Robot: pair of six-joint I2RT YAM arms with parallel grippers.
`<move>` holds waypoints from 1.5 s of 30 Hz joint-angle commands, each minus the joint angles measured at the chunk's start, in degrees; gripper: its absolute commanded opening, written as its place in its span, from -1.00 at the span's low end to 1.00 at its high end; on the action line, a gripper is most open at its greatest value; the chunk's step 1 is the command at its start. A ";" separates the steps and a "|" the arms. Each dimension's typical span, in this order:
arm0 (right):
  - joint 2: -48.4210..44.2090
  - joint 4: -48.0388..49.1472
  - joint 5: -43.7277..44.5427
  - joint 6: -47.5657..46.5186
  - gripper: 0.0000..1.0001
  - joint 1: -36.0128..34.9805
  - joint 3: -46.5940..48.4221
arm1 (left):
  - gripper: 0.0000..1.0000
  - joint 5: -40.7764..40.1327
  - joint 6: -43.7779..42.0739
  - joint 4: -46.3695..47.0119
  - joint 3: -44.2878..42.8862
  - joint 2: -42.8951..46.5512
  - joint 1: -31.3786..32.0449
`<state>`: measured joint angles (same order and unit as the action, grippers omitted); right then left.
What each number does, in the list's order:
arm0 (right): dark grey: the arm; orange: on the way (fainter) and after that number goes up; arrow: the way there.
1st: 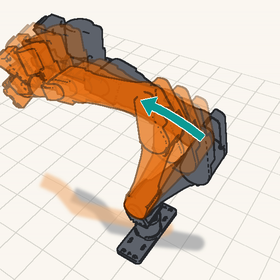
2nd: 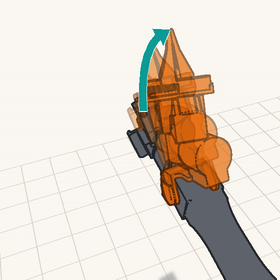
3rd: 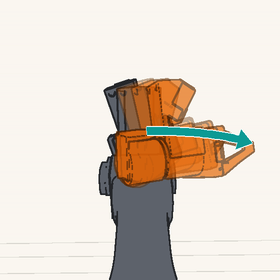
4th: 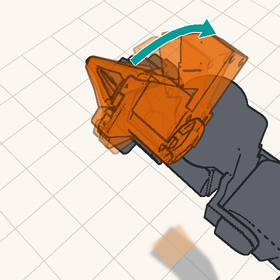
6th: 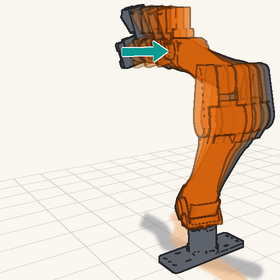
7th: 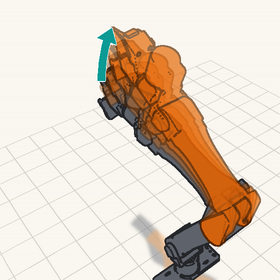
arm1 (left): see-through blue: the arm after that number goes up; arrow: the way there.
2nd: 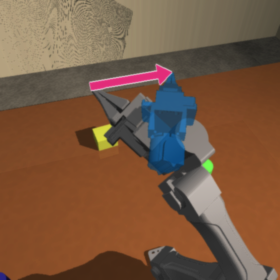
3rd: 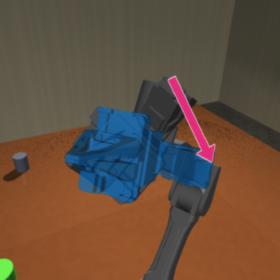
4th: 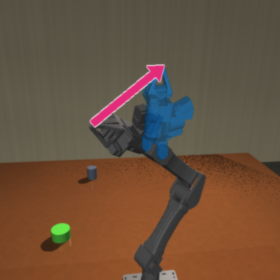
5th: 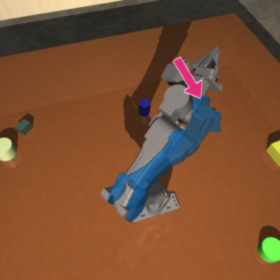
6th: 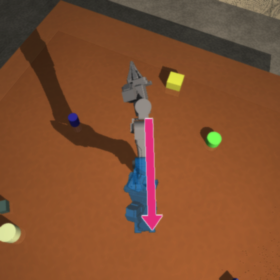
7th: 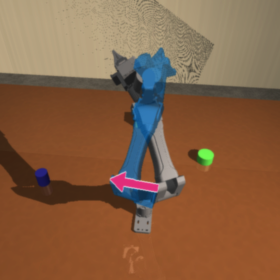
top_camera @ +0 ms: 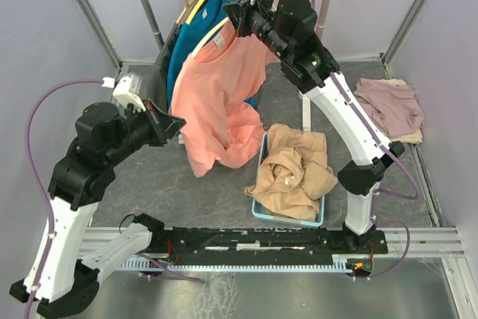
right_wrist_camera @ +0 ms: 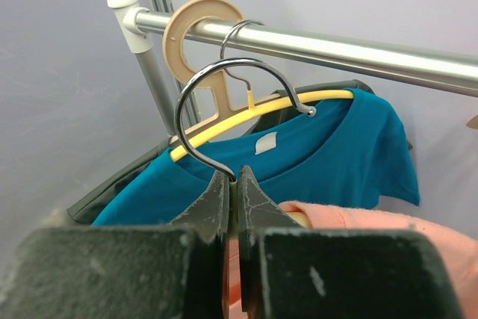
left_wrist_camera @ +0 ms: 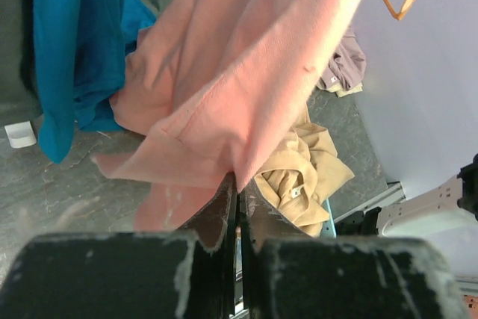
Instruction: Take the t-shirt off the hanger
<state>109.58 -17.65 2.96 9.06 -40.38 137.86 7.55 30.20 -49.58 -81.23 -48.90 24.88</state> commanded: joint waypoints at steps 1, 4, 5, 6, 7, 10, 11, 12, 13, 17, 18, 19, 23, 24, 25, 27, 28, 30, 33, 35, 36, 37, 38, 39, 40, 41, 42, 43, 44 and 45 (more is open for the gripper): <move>-1.59 5.74 2.48 0.99 -0.98 0.49 4.08 | -0.95 -0.70 0.47 -2.86 1.53 4.86 0.16; -0.85 5.64 2.93 1.18 -0.98 1.04 5.07 | -0.95 -1.21 1.36 -4.56 2.48 7.33 0.12; -0.71 5.76 2.94 1.34 -0.98 1.22 5.17 | -0.95 -1.38 1.62 -5.06 2.70 8.01 0.14; -0.69 5.92 3.01 1.60 -0.98 1.48 5.21 | -0.95 -1.56 1.84 -5.60 2.93 8.37 0.18; -0.61 6.10 2.95 1.94 -0.98 1.81 5.18 | -0.95 -1.61 1.98 -6.07 3.16 8.57 0.19; -0.43 6.67 2.16 3.21 -0.98 2.73 5.15 | -0.95 -1.69 2.27 -7.39 4.14 9.56 0.12; -0.42 6.74 1.92 3.65 -0.98 2.91 5.14 | -0.95 -1.76 2.28 -7.82 4.61 10.00 0.16; -0.41 6.93 1.76 3.97 -0.98 3.06 5.14 | -0.95 -1.96 2.32 -8.48 5.28 10.37 0.16; -0.48 7.05 1.70 4.21 -0.98 3.21 5.14 | -0.95 -2.02 2.32 -8.97 5.60 10.69 0.16; -0.42 7.31 1.51 5.09 -0.98 3.54 5.27 | -0.95 -2.02 2.32 -10.40 7.76 11.80 0.15; -0.38 7.36 1.44 5.43 -0.98 3.74 5.31 | -0.95 -2.01 2.31 -10.56 8.56 12.01 0.16; -0.34 7.43 1.43 5.78 -0.98 3.84 5.31 | -0.95 -1.98 2.32 -10.68 9.23 12.38 0.14; -0.02 7.46 1.35 6.70 -0.98 4.37 5.65 | -0.95 -1.93 2.52 -11.50 10.79 13.37 0.16; 0.01 7.45 1.39 6.75 -0.98 4.46 5.78 | -0.95 -1.94 2.48 -11.80 10.85 13.64 0.14; 0.10 7.38 1.49 6.76 -0.98 4.51 5.90 | -0.95 -1.97 2.50 -12.05 10.83 13.91 0.14; 0.31 7.23 1.68 6.78 -0.98 4.68 6.22 | -0.95 -2.17 2.54 -12.75 10.67 14.28 0.16; 0.36 7.23 1.88 6.78 -0.98 4.72 6.31 | -0.95 -2.19 2.52 -13.16 10.61 14.44 0.16; 0.52 7.11 2.21 6.75 -0.98 4.79 6.59 | -0.95 -2.02 2.57 -13.70 10.57 14.80 0.15; 0.72 6.93 2.27 6.60 -0.98 4.93 7.06 | -0.95 -1.73 2.82 -14.05 10.80 15.31 0.16; 0.66 6.95 1.62 6.59 -0.98 4.93 6.99 | -0.95 -1.89 2.94 -13.59 10.79 15.25 0.12; 0.56 7.13 1.04 6.50 -0.98 4.89 6.92 | -0.95 -2.09 2.75 -13.04 10.63 15.03 0.19; 0.47 7.27 0.44 6.49 -0.98 4.91 6.68 | -0.95 -2.29 2.50 -12.41 10.43 14.48 0.13; 0.34 7.43 0.10 6.62 -0.98 4.94 6.51 | -0.95 -2.28 2.26 -11.66 10.20 13.96 0.16; 0.17 7.51 -0.15 6.81 -0.98 4.93 6.25 | -0.95 -2.16 2.12 -10.89 9.99 13.29 0.16; 0.01 7.61 -0.42 6.92 -0.98 4.93 6.06 | -0.95 -1.92 2.07 -9.95 9.84 12.60 0.16; -0.17 7.83 -0.86 6.93 -0.98 4.96 5.82 | -0.93 -1.66 1.97 -8.89 9.63 11.92 0.12; -0.40 7.92 -1.56 6.87 -0.98 4.96 5.53 | -0.85 -1.55 2.02 -7.84 9.48 11.30 0.16; -0.64 8.04 -1.93 6.79 -0.98 4.94 5.18 | -0.76 -1.57 2.12 -6.70 9.34 10.66 0.15; -0.86 8.04 -2.11 6.69 -0.98 4.95 4.84 | -0.61 -1.57 2.19 -5.47 8.95 9.75 0.20; -1.18 8.06 -2.16 6.47 -0.98 4.93 4.46 | -0.50 -1.57 2.18 -4.30 8.39 8.83 0.17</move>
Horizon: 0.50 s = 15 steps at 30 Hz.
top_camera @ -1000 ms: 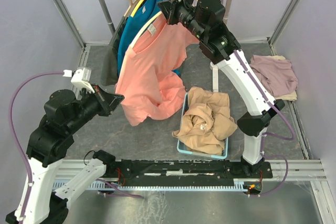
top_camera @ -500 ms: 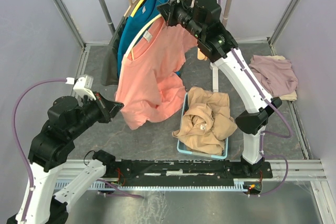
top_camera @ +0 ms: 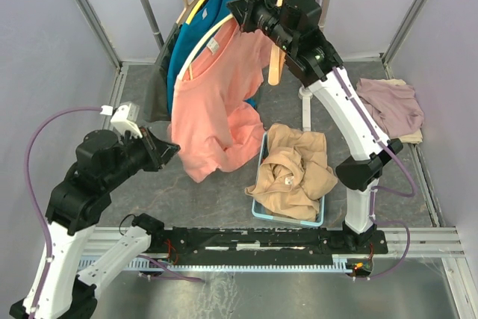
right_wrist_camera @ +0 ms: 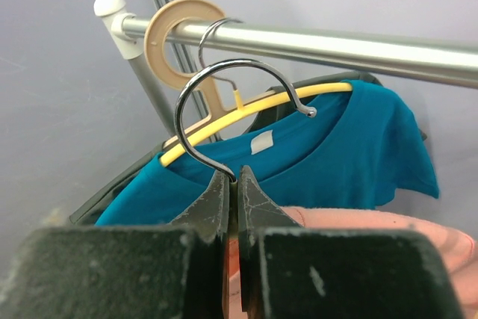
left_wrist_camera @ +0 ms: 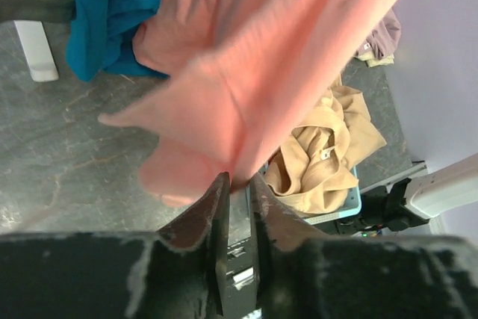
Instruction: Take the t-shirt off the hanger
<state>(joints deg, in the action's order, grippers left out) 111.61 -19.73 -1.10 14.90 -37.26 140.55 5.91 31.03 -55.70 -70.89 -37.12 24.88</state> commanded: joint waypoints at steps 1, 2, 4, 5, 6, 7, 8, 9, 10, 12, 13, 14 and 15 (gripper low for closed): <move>-3.50 10.14 1.71 0.46 -0.98 1.83 1.34 | -0.40 0.04 1.30 3.09 -2.68 -3.90 0.13; -3.84 10.13 1.57 0.34 -0.98 1.80 0.90 | -0.30 0.09 1.15 4.28 -3.64 -4.97 0.16; -4.23 10.14 1.35 0.31 -0.98 1.78 0.25 | -0.14 0.15 0.59 6.35 -5.94 -7.41 0.19; -4.37 10.10 1.18 0.38 -0.98 1.83 -0.04 | -0.09 0.06 0.23 6.87 -7.23 -8.54 0.17; -4.46 10.12 1.05 0.39 -0.98 1.79 -0.09 | -0.05 0.00 -0.15 7.53 -8.33 -9.56 0.12; -4.59 10.08 0.90 0.46 -0.98 1.81 -0.24 | -0.03 -0.09 -0.50 8.13 -9.44 -10.49 0.16; -4.69 10.06 0.66 0.55 -0.98 1.75 -0.39 | -0.01 -0.33 -0.74 8.72 -10.42 -11.25 0.16; -4.85 10.06 0.36 0.61 -0.98 1.79 -0.64 | 0.02 -0.48 -0.97 9.41 -11.19 -11.87 0.16; -5.02 10.06 0.20 0.66 -0.98 1.75 -0.98 | 0.06 -0.74 -1.23 9.99 -11.89 -12.31 0.14; -5.49 10.00 -0.32 0.69 -0.98 1.67 -1.82 | 0.11 -1.01 -1.90 11.10 -13.20 -13.13 0.16; -5.80 10.04 -0.46 0.73 -0.98 1.62 -2.26 | 0.14 -1.29 -2.24 11.36 -13.73 -13.55 0.10; -6.06 10.06 -0.55 0.75 -0.98 1.58 -2.70 | 0.16 -1.59 -2.78 11.54 -14.25 -13.86 0.15; -6.32 10.06 -0.65 0.75 -0.98 1.57 -3.07 | 0.16 -2.19 -3.20 11.64 -14.74 -14.15 0.16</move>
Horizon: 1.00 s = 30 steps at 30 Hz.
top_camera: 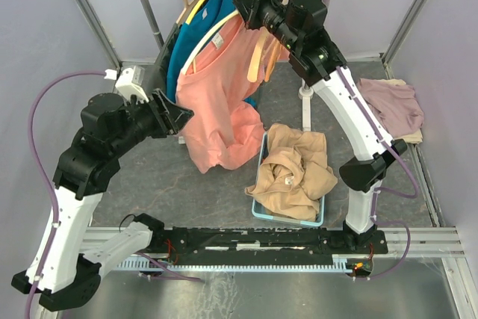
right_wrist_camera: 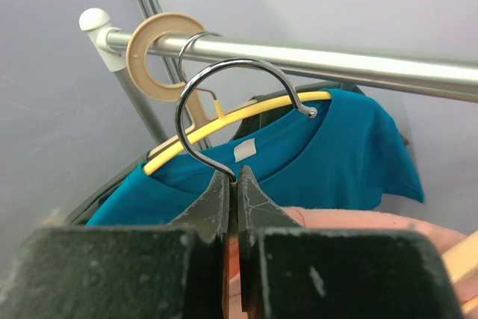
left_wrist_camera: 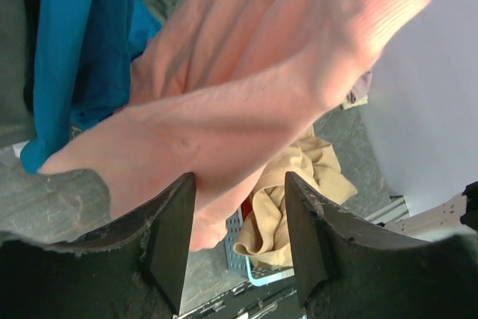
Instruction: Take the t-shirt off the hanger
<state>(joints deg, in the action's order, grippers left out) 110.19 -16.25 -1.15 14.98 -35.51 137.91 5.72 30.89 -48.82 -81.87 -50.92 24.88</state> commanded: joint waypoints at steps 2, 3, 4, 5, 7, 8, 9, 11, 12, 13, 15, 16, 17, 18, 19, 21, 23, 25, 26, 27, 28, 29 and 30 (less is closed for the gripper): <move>-5.34 6.60 -0.82 0.66 -0.98 -0.20 -1.05 | 0.18 -3.28 -3.81 5.41 -4.39 -0.51 0.16; -5.50 6.66 -0.99 0.66 -0.98 -0.20 -1.21 | 0.19 -3.97 -4.04 5.88 -4.51 -0.44 0.12; -5.57 6.61 -1.09 0.71 -0.98 -0.26 -1.35 | 0.19 -4.56 -4.27 6.25 -4.61 -0.35 0.09; -5.66 6.64 -1.12 0.73 -0.98 -0.21 -1.49 | 0.20 -5.25 -4.45 6.54 -4.74 -0.33 0.16; -5.90 6.62 -1.27 0.87 -0.98 -0.18 -1.71 | 0.21 -6.10 -4.76 7.03 -4.78 -0.24 0.19; -6.00 6.66 -1.38 0.84 -0.98 -0.22 -1.82 | 0.21 -6.31 -4.91 7.14 -4.73 -0.31 0.17; -6.08 6.67 -1.48 0.95 -0.98 -0.20 -1.93 | 0.21 -6.48 -5.03 7.31 -4.60 -0.32 0.10; -6.17 6.66 -1.72 1.08 -0.98 -0.20 -2.02 | 0.21 -6.79 -5.41 7.67 -4.30 -0.35 0.12; -6.21 6.62 -1.82 1.15 -0.98 -0.25 -2.10 | 0.21 -6.84 -5.70 8.20 -3.99 -0.22 0.16; -6.26 6.64 -1.84 1.23 -0.98 -0.21 -2.16 | 0.21 -6.86 -5.98 8.95 -3.57 -0.05 0.13; -6.36 6.71 -1.93 1.28 -0.98 -0.26 -2.35 | 0.22 -6.83 -6.74 10.86 -2.52 0.31 0.15; -6.38 6.81 -1.93 1.34 -0.98 -0.28 -2.37 | 0.21 -6.65 -7.19 11.76 -1.94 0.45 0.16; -6.39 6.78 -1.99 1.42 -0.98 -0.33 -2.43 | 0.20 -6.35 -7.62 12.63 -1.49 0.50 0.16; -6.35 6.89 -2.08 1.52 -0.98 -0.28 -2.46 | 0.19 -6.08 -8.06 13.47 -1.06 0.55 0.16; -6.39 6.98 -2.10 1.58 -0.98 -0.33 -2.47 | 0.14 -5.73 -8.31 14.22 -0.76 0.55 0.16; -6.39 7.02 -2.16 1.69 -0.98 -0.31 -2.38 | -0.08 -4.85 -8.78 15.52 -0.29 0.40 0.16; -6.39 7.19 -2.06 1.83 -0.98 -0.27 -2.38 | -0.40 -4.21 -8.83 15.97 -0.22 0.06 0.16; -6.23 7.26 -1.95 1.90 -0.98 -0.33 -2.31 | -0.67 -3.39 -8.71 15.72 -0.22 -0.11 0.12; -6.17 7.36 -1.83 2.00 -0.98 -0.27 -2.23 | -0.77 -3.15 -8.62 15.52 -0.16 0.05 0.16; -6.09 7.42 -1.63 2.06 -0.98 -0.28 -2.10 | -0.86 -3.11 -8.53 15.25 -0.21 0.23 0.12; -5.98 7.38 -1.40 2.14 -0.98 -0.27 -1.97 | -0.93 -3.15 -8.49 14.76 -0.22 0.47 0.16; -5.84 7.26 -0.94 2.21 -0.98 -0.29 -1.80 | -0.94 -3.15 -8.48 14.27 -0.30 0.71 0.16; -5.64 7.10 -0.51 2.20 -0.98 -0.32 -1.47 | -0.95 -3.14 -8.53 13.55 -0.43 0.91 0.15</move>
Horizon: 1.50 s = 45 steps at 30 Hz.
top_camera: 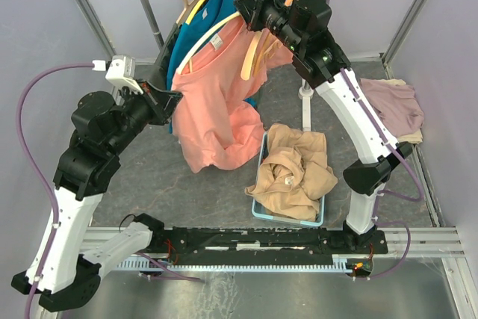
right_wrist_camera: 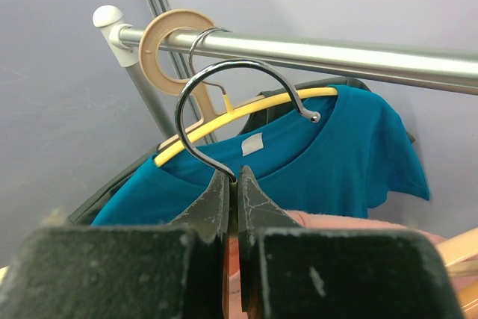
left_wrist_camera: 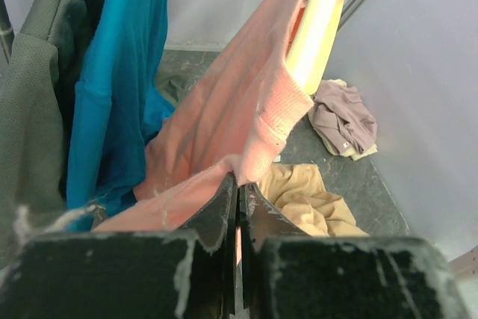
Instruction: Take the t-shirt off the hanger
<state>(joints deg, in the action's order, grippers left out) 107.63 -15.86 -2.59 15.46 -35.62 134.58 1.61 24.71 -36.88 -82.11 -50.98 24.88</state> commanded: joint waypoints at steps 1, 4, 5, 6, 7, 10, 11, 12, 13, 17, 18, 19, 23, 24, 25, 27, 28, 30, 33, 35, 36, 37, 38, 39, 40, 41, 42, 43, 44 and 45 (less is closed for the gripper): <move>-2.80 6.41 1.38 1.69 -0.98 -0.16 2.36 | -0.95 0.89 -2.30 0.90 -0.32 1.31 0.16; -1.77 5.21 2.40 1.29 -0.98 -0.16 4.20 | -0.95 0.60 -1.97 -1.00 -0.46 2.41 0.16; -1.59 5.02 2.61 1.18 -0.98 -0.22 4.64 | -0.95 0.47 -1.83 -1.60 -0.44 2.79 0.12; -1.43 5.11 2.90 1.07 -0.98 -0.17 4.76 | -0.95 0.42 -1.70 -2.15 -0.47 3.13 0.16; -1.39 5.15 3.34 1.08 -0.98 -0.16 4.87 | -0.95 0.32 -1.54 -2.80 -0.46 3.55 0.15; -1.00 5.14 4.08 0.72 -0.98 -0.16 5.59 | -0.95 -0.25 -0.87 -4.67 -0.51 4.57 0.21; -0.75 5.14 4.28 0.71 -0.98 -0.08 5.86 | -0.95 -0.37 -0.70 -5.26 -0.45 4.95 0.15; -0.62 5.13 4.36 0.70 -0.98 -0.07 6.13 | -0.95 -0.54 -0.45 -5.78 -0.31 5.27 0.16; -0.40 5.20 4.44 0.87 -0.98 -0.09 6.41 | -0.95 -0.67 -0.23 -6.57 -0.11 5.63 0.16; 0.24 5.63 4.37 1.76 -0.98 -0.07 7.22 | -0.95 -1.29 0.35 -8.52 1.61 7.52 0.16; 0.35 5.73 4.36 2.14 -0.98 -0.10 7.37 | -0.95 -1.49 0.54 -9.00 2.26 7.89 0.14; 0.50 5.81 4.28 2.39 -0.98 -0.09 7.55 | -0.95 -1.56 0.67 -9.38 2.88 8.29 0.15; 0.86 5.86 4.09 2.96 -0.98 -0.04 7.92 | -0.95 -1.55 1.32 -10.23 4.67 9.69 0.12; 0.90 5.84 4.18 2.98 -0.98 -0.04 7.89 | -0.95 -1.71 1.43 -10.42 4.86 9.97 0.14; 0.99 5.79 4.17 2.99 -0.98 0.00 7.93 | -0.95 -2.07 1.52 -10.74 4.93 10.27 0.12; 1.21 5.76 4.45 2.95 -0.98 0.02 8.08 | -0.95 -2.91 1.64 -11.59 5.06 11.23 0.16; 1.36 5.59 4.51 2.91 -0.98 -0.04 8.25 | -0.95 -3.16 1.72 -11.77 5.25 11.70 0.13; 1.73 5.30 4.52 2.82 -0.98 0.01 8.77 | -0.95 -3.54 2.02 -11.89 5.80 12.55 0.10; 2.03 4.99 4.79 2.73 -0.98 -0.06 9.20 | -0.95 -3.78 2.61 -11.88 6.74 13.75 0.16; 2.13 5.05 4.70 2.73 -0.98 0.00 9.32 | -0.95 -3.79 2.84 -11.82 7.40 14.20 0.13; 2.21 5.12 4.51 2.73 -0.98 -0.03 9.37 | -0.95 -3.65 2.80 -11.67 7.66 14.32 0.16; 2.23 5.09 4.34 2.73 -0.98 -0.06 9.46 | -0.95 -3.56 2.80 -11.41 7.90 14.33 0.14; 2.23 5.17 4.15 2.76 -0.98 -0.03 9.47 | -0.95 -3.42 2.75 -11.22 8.07 14.22 0.16; 2.23 5.29 3.98 2.77 -0.98 0.00 9.40 | -0.95 -3.29 2.60 -10.97 8.17 14.05 0.16; 2.23 5.47 3.61 2.80 -0.98 0.02 9.32 | -0.95 -3.15 2.41 -10.76 8.09 13.74 0.16; 2.15 5.67 3.30 2.82 -0.98 0.00 9.17 | -0.95 -2.96 2.30 -10.64 7.91 13.04 0.16; 2.14 5.85 2.86 2.78 -0.98 -0.04 9.08 | -0.95 -2.98 2.20 -10.52 7.58 12.49 0.16; 2.10 5.91 2.66 2.74 -0.98 0.01 9.08 | -0.95 -2.95 2.23 -10.35 7.26 11.87 0.15; 2.07 5.92 2.49 2.73 -0.98 -0.01 9.16 | -0.95 -3.01 2.19 -10.18 6.82 11.16 0.14; 1.99 5.88 2.24 2.65 -0.98 -0.04 9.06 | -0.90 -3.06 2.13 -10.14 6.21 10.37 0.14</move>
<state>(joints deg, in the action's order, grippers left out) 110.59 -18.02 -3.92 20.27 -37.60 140.05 -0.56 25.74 -44.91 -74.04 -39.00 24.88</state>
